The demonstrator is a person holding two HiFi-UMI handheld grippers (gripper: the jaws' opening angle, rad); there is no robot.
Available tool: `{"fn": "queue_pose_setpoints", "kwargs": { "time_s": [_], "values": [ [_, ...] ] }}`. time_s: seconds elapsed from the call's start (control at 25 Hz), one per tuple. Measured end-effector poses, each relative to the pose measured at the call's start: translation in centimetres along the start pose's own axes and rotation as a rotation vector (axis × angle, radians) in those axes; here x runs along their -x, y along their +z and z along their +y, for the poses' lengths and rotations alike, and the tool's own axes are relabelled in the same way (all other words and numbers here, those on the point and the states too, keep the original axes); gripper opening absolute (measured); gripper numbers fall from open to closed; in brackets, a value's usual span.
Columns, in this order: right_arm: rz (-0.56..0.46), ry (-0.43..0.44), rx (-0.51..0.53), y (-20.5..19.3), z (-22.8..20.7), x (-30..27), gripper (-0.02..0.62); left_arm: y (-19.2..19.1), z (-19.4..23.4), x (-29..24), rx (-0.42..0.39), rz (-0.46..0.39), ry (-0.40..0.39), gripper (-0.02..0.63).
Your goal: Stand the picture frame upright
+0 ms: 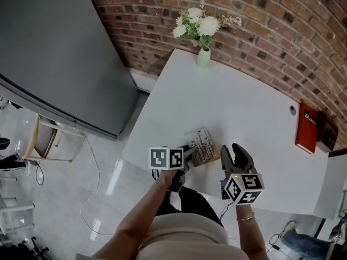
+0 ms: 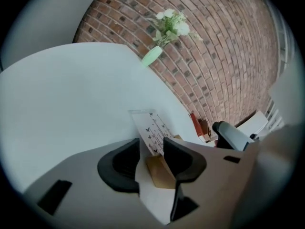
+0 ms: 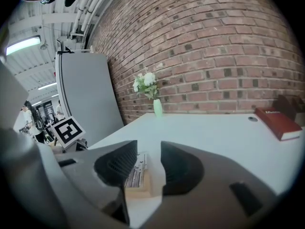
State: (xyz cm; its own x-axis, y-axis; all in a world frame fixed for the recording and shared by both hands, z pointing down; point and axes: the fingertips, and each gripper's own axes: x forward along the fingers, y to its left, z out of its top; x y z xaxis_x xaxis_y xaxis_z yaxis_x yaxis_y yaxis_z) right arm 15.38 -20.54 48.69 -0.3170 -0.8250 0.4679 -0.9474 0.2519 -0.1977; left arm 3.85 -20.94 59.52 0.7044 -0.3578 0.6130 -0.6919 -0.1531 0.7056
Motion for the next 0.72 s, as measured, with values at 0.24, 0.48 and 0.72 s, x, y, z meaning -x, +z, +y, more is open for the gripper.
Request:
{"fn": "queue_pose_setpoints", "kwargs": {
  "time_s": [0.24, 0.48, 0.72],
  "values": [
    [0.006, -0.002, -0.007, 0.0, -0.2, -0.1, 0.14, 0.3, -0.3, -0.6, 0.091, 0.006, -0.046, 0.139],
    [0.026, 0.001, 0.0, -0.3, -0.2, -0.4, 0.14, 0.4, -0.2, -1.1, 0.145, 0.012, -0.066, 0.109],
    [0.219, 0.052, 0.054, -3.4, 0.6, -1.4, 0.14, 0.5, -0.1, -1.3, 0.144, 0.024, -0.056, 0.084]
  ]
}}
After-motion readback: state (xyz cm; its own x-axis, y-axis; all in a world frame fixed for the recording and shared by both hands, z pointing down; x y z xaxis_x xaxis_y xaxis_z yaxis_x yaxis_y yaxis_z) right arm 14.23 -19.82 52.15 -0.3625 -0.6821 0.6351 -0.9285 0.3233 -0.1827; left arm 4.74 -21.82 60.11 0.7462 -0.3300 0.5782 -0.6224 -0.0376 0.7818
